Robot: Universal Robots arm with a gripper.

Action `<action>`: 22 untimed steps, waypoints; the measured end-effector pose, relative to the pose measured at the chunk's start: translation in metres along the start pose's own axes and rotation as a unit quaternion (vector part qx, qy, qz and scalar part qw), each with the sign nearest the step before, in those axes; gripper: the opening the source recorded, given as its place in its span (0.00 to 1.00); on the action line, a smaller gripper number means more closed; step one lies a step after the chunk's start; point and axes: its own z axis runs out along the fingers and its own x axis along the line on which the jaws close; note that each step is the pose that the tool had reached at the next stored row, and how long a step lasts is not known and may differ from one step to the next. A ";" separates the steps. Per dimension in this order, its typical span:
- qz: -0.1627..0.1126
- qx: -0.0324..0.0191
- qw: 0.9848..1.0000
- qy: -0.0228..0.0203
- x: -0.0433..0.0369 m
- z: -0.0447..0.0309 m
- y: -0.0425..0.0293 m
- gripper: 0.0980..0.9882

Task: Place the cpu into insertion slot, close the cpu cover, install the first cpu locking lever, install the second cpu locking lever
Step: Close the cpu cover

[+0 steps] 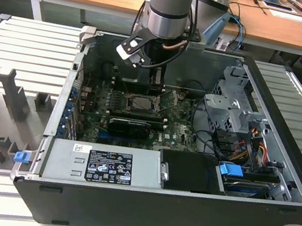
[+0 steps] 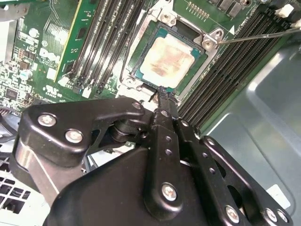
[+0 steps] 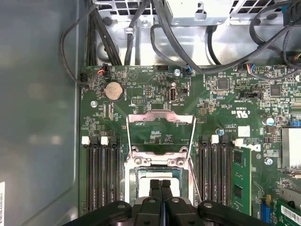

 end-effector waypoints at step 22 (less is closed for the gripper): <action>0.000 0.000 1.000 0.000 0.0027 -0.0139 0.0134 0.01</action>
